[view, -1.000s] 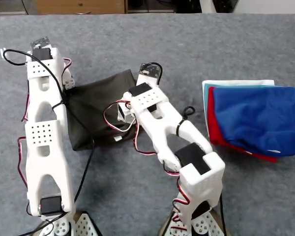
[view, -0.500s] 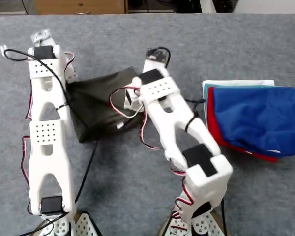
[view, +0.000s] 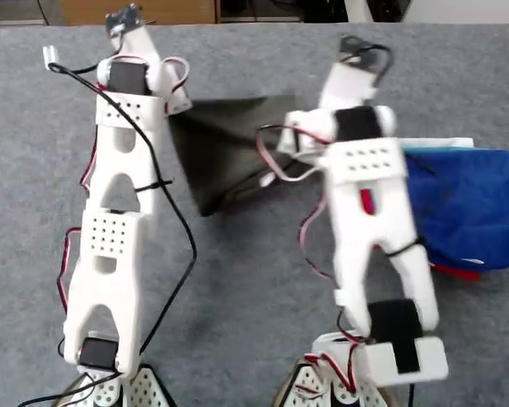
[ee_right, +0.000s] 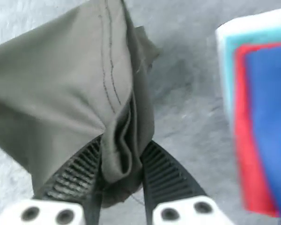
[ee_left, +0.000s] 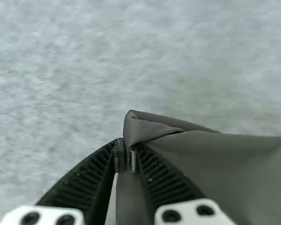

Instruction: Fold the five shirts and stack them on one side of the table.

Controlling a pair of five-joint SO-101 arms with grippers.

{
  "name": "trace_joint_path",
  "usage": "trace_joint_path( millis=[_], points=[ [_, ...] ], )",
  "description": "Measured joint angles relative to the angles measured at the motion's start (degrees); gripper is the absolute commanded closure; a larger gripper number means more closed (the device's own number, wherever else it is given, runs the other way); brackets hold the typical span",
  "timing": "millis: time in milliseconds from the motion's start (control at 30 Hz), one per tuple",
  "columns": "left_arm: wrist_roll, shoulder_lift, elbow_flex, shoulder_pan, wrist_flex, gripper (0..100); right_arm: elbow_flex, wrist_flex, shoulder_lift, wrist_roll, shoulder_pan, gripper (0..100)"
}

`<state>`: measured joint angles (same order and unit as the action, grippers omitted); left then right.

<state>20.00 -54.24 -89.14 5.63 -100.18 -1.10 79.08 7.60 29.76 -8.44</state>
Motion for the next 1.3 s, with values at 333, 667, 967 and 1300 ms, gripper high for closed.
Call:
trace_joint_path(
  millis=[333, 667, 967, 1300],
  points=[
    [2.5, 10.5, -0.1, 14.8, 6.2, 98, 0.0, 1.5, 12.7, -10.8, 19.3, 99.5],
    [2.5, 10.7, 4.3, 28.0, 14.5, 95, 0.0, 6.3, 17.0, -18.1, 37.3, 99.5],
    [2.5, 10.8, 15.6, 33.9, 26.1, 93, 0.0, 6.3, 13.2, -20.5, 50.0, 99.4],
    [2.5, 10.7, 21.3, 35.9, 29.5, 93, 0.0, 6.3, 5.5, -27.7, 53.6, 99.5]
  ],
)
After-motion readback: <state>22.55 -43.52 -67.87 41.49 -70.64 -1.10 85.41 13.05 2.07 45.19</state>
